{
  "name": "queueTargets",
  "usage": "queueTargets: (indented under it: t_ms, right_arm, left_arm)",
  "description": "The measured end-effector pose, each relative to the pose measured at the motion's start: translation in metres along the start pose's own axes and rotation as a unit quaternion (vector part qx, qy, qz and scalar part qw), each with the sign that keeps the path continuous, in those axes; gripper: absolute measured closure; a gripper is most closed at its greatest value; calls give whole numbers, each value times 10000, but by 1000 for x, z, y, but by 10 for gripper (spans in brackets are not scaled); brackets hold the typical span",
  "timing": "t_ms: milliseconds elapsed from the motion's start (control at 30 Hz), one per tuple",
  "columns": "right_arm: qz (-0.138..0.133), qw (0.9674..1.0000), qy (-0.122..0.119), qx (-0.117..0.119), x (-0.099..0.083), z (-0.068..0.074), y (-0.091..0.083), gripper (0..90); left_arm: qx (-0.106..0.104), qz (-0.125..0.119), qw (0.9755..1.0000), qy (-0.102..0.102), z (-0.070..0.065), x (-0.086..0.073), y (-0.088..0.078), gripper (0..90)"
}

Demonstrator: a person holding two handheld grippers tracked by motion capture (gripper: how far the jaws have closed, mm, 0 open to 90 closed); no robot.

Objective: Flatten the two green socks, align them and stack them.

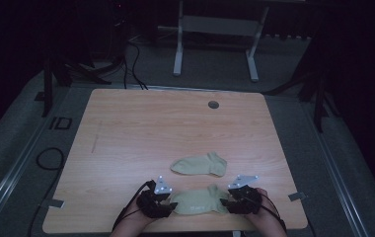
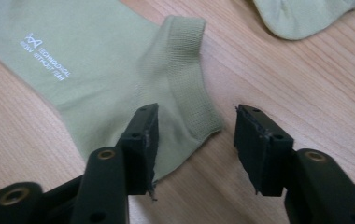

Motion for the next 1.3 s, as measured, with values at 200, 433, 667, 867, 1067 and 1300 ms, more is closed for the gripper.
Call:
queueTargets:
  t_ms: [200, 433, 667, 867, 1067, 1300]
  right_arm:
    - [14, 9999, -139, -34, 0, 6, -1, 608]
    - [-26, 9999, -22, 109, -1, 7, -2, 828]
    - [66, 9999, 80, 133, 2, 8, -3, 858]
    - [-61, 9998, 144, 101, 6, 8, -14, 863]
    - [-253, 9996, 101, 26, 19, 8, -32, 864]
    - [-493, 9987, 140, -37, 35, 3, -51, 864]
  left_arm:
    - [60, 24, 9999, 131, -4, -2, 1, 618]
    - [23, 10, 10000, 39, -4, -3, 1, 805]
    - [46, 25, 10000, -25, -4, -1, 1, 882]
    - [34, -83, 10000, -42, -2, 6, -8, 884]
    - [1, -236, 9997, -41, 3, 20, -24, 884]
    - [-9, -321, 9995, 65, 9, 39, -39, 884]
Point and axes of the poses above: each handheld gripper's, and its own axes: y roughly forward along the jaws, x roughly out of its top, z roughly to its left, the point moved 4 cm from there along y, roughly forward along the jaws, and after that the axes turned 1 degree about x, right-handed, at the moved point
